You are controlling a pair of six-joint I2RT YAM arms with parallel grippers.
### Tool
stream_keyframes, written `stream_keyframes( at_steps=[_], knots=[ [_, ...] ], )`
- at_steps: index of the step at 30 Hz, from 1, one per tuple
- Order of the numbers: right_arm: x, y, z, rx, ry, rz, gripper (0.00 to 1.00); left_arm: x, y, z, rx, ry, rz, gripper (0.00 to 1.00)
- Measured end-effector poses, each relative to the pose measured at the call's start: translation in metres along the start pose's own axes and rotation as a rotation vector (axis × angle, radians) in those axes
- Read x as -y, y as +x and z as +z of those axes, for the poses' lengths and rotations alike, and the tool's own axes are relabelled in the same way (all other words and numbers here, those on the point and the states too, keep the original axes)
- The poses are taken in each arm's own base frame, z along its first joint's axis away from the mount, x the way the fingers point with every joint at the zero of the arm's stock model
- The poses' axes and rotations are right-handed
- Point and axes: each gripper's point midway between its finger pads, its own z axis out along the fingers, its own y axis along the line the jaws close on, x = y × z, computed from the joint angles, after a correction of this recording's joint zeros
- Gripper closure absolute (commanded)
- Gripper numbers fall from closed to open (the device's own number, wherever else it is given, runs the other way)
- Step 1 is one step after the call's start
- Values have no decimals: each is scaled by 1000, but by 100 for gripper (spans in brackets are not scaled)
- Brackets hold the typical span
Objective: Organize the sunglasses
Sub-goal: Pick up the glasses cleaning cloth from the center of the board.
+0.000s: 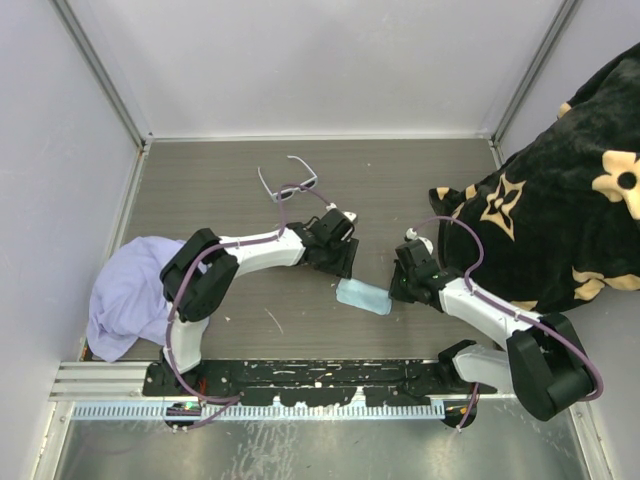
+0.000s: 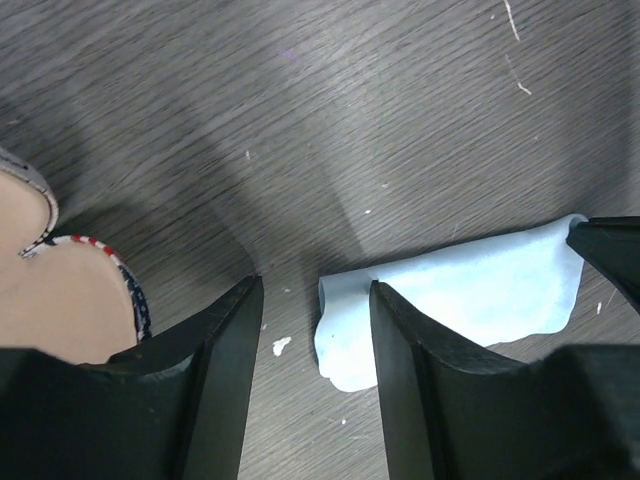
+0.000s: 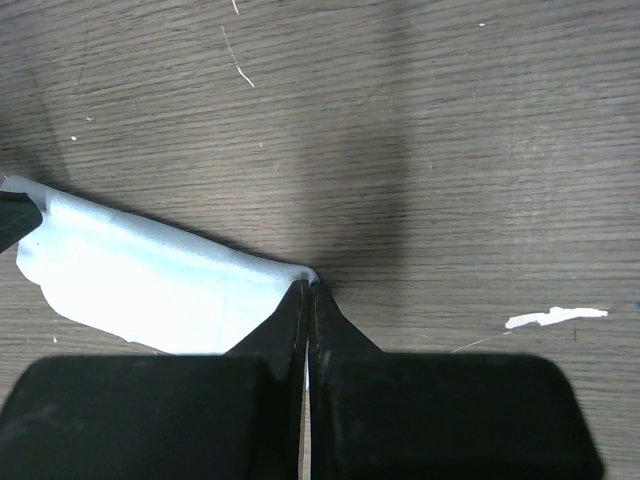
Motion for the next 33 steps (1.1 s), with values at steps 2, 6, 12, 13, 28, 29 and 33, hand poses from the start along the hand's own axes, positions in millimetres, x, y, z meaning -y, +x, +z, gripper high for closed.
stream_keyframes(
  at_steps=[2,6,12,13,28,29,33],
  knots=[
    [1,0,-1,-1,3,0,100,2,-1,2,1,8,-3,58],
    [1,1,-1,-3,5,0,100,7,-2,3,-3,30,-17,65],
    [1,1,-1,-4,6,0,100,12,-3,4,-1,52,-22,69],
    [1,1,-1,-4,5,0,100,12,-3,4,0,55,-21,69],
    [1,1,-1,-4,5,0,100,10,3,6,-15,57,-21,70],
    [1,1,-1,-4,5,0,100,10,3,6,-15,58,-21,72],
    [1,1,-1,-3,4,0,100,10,4,6,-16,57,-20,85]
  ],
)
